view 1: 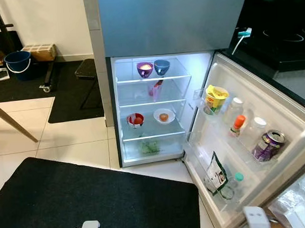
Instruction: Restocking fridge
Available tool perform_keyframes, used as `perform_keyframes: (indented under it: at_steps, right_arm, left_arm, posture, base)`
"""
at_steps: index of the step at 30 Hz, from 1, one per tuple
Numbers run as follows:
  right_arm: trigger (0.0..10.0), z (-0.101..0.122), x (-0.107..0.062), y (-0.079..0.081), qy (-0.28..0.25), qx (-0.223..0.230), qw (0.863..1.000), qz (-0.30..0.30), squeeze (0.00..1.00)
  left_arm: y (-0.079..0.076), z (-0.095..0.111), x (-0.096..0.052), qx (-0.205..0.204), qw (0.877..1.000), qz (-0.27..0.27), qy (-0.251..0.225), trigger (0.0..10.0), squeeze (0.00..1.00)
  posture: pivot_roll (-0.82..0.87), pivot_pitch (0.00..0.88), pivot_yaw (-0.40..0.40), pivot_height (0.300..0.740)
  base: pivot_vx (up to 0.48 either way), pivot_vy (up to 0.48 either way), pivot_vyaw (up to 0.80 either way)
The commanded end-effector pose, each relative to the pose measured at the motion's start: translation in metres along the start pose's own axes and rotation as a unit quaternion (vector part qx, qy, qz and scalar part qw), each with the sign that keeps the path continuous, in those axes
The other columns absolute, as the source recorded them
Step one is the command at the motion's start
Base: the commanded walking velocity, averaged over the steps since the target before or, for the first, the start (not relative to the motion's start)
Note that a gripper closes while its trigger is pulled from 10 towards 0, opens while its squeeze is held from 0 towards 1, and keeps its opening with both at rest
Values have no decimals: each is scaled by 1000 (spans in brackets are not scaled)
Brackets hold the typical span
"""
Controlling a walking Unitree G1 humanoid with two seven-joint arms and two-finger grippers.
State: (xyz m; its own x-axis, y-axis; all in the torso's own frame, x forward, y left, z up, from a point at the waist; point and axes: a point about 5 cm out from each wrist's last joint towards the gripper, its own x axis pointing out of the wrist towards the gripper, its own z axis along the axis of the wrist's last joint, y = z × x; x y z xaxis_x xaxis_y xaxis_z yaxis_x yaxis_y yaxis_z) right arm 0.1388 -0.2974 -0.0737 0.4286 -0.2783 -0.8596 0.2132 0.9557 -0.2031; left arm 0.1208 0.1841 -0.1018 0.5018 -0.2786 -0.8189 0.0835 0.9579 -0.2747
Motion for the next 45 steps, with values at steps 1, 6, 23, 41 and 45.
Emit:
perform_keyframes:
  at_steps: [1,6,23,41,45]
  right_arm:
    - [10000,3,0,-3,-13,19,1000,-10,0]
    - [10000,4,0,-4,-17,21,1000,-12,0]
    - [10000,5,0,-2,-17,21,999,-17,0]
    - [10000,-6,-2,-14,0,46,997,-58,0]
    - [10000,-8,-4,-22,2,55,995,-78,0]
  left_arm:
    - [1,-13,-3,2,999,2,33,10000,0]
    - [-2,-12,-1,0,999,-4,33,10000,0]
    - [-2,-9,0,-10,1000,1,29,10000,0]
    - [4,-7,-2,-3,999,5,33,10000,0]
    - [5,-6,-2,-2,999,5,33,10000,0]
  posture:
    - [51,0,-53,740]
    - [49,0,-53,740]
    - [40,0,-46,740]
    - [67,0,-18,740]
    - [70,0,-15,740]
  base:
    - [0,0,0]
    - [0,-304,0]
    - [29,-342,0]
    - [0,0,0]
    - [0,0,0]
